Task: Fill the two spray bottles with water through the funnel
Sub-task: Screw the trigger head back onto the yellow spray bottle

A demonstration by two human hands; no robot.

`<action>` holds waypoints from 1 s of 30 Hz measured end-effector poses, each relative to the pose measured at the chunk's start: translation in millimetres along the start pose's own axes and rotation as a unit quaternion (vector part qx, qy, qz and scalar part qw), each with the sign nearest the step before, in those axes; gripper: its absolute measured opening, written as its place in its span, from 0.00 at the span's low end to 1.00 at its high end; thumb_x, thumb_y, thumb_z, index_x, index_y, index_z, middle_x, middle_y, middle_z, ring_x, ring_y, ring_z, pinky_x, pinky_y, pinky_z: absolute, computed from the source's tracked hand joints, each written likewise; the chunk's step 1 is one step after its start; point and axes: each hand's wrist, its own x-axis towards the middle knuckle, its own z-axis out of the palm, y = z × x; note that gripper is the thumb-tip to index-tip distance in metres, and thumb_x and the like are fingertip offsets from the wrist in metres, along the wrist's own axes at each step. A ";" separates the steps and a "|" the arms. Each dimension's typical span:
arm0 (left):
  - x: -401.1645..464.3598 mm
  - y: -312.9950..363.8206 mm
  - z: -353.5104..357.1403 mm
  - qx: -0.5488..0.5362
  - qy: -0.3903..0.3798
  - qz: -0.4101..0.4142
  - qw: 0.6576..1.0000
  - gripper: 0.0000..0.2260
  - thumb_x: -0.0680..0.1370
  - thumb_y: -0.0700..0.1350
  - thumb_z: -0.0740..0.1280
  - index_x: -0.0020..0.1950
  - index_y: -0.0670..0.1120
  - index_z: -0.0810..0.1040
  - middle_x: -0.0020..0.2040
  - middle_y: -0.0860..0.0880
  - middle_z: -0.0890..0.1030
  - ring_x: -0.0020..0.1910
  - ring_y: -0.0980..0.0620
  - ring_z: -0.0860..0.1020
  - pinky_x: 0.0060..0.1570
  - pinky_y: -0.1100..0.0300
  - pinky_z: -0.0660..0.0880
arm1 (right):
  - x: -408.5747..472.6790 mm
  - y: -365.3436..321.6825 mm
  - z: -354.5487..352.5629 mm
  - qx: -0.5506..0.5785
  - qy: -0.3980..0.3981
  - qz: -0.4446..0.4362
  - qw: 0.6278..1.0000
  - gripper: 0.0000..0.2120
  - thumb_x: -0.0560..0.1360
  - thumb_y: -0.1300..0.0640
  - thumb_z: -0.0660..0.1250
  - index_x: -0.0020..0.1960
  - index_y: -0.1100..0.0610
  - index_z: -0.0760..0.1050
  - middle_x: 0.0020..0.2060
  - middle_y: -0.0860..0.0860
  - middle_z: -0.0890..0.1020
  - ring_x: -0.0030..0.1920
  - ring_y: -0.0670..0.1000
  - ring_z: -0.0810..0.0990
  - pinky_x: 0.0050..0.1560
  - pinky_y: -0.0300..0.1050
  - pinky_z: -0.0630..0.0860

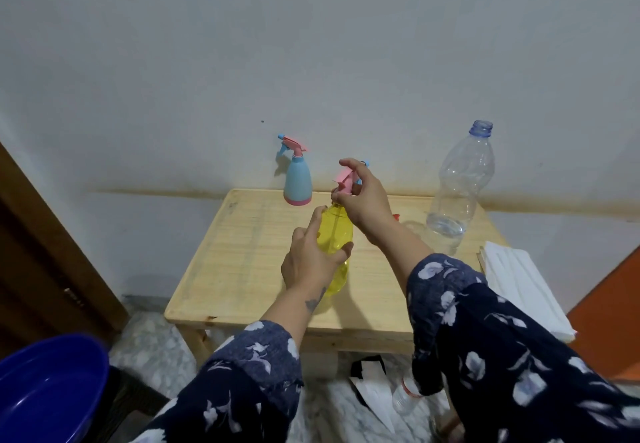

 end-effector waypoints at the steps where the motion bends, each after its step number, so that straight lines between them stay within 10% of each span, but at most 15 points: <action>1: -1.3 0.5 1.8 0.004 0.003 -0.003 1.000 0.34 0.70 0.65 0.69 0.71 0.71 0.55 0.51 0.54 0.71 0.41 0.53 0.72 0.37 0.58 0.67 | 0.3 1.8 -0.2 -0.003 -0.004 -0.002 1.000 0.28 0.71 0.68 0.67 0.66 0.46 0.70 0.45 0.54 0.80 0.49 0.55 0.81 0.55 0.49 0.79; 10: -13.7 6.6 13.0 0.028 0.011 -0.007 1.000 0.36 0.70 0.67 0.68 0.74 0.68 0.53 0.50 0.55 0.68 0.37 0.53 0.73 0.34 0.59 0.66 | 1.1 28.3 -8.1 -0.148 0.030 0.030 0.988 0.39 0.74 0.42 0.63 0.75 0.35 0.40 0.60 0.59 0.64 0.54 0.58 0.74 0.55 0.47 0.70; 17: -20.7 -8.8 16.6 0.089 -0.080 0.104 0.987 0.31 0.71 0.75 0.53 0.72 0.71 0.52 0.50 0.59 0.74 0.45 0.54 0.77 0.37 0.57 0.73 | -10.4 53.3 -27.4 -0.011 0.002 0.034 0.999 0.27 0.82 0.51 0.54 0.76 0.41 0.46 0.76 0.54 0.58 0.67 0.58 0.69 0.53 0.48 0.74; 22: -3.9 -42.7 3.9 0.218 -0.195 -0.004 0.956 0.21 0.80 0.63 0.51 0.69 0.58 0.70 0.57 0.52 0.80 0.54 0.48 0.78 0.44 0.56 0.72 | -39.3 91.0 -51.6 -0.052 -0.020 0.130 0.990 0.22 0.81 0.50 0.54 0.74 0.44 0.57 0.57 0.63 0.76 0.48 0.58 0.77 0.50 0.55 0.76; 30: -15.7 -64.7 -4.6 0.251 -0.265 -0.073 0.928 0.19 0.79 0.50 0.57 0.70 0.54 0.70 0.65 0.50 0.76 0.58 0.47 0.76 0.55 0.54 0.74 | -101.6 147.7 -64.7 -0.153 -0.074 0.153 0.974 0.17 0.81 0.46 0.55 0.67 0.50 0.66 0.52 0.53 0.79 0.52 0.56 0.79 0.58 0.53 0.74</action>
